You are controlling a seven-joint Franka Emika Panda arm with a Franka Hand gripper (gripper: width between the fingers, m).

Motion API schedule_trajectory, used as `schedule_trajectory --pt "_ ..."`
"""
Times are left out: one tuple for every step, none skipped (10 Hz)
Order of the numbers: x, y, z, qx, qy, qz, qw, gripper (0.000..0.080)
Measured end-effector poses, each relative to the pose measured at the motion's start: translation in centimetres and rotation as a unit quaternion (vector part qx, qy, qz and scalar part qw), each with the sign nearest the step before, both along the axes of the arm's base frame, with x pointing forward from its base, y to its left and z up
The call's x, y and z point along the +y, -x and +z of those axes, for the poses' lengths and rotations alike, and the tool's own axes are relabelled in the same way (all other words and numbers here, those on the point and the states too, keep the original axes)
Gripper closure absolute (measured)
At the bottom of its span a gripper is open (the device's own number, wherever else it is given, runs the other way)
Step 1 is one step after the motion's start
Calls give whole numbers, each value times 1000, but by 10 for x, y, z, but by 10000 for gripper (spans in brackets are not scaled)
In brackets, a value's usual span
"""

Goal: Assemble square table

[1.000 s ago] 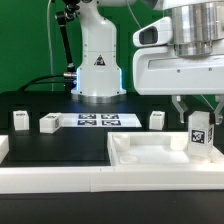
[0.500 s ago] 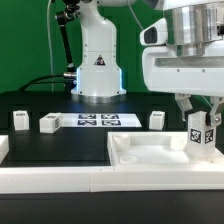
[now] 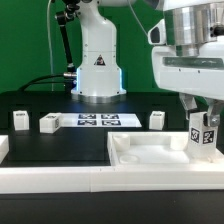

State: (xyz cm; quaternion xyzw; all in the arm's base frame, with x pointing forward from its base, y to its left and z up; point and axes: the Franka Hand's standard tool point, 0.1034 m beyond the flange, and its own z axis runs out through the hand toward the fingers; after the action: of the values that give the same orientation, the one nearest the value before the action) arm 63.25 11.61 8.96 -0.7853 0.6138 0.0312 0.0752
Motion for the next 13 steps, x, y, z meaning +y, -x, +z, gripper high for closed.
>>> schedule_trajectory --pt "1 0 0 4 -3 -23 1000 506" --pt "2 0 0 7 -6 -45 999 506" --pt "2 0 0 7 -6 -44 999 506" --pt "2 0 0 4 -6 -30 1000 434" --pt "3 0 -1 0 -5 -11 1000 434" --pt "4 -1 0 -5 -5 6 1000 244" --pt "6 -1 0 -12 -2 52 999 244" --pt "7 0 -1 -18 -1 90 996 169" --pt "7 0 -1 -25 2 135 990 154" --pt "7 0 -1 -29 3 158 987 154" --pt "7 0 -1 -37 5 210 977 150" --pt "7 0 -2 -44 7 253 966 150" --pt "7 0 -2 -47 10 288 957 150"
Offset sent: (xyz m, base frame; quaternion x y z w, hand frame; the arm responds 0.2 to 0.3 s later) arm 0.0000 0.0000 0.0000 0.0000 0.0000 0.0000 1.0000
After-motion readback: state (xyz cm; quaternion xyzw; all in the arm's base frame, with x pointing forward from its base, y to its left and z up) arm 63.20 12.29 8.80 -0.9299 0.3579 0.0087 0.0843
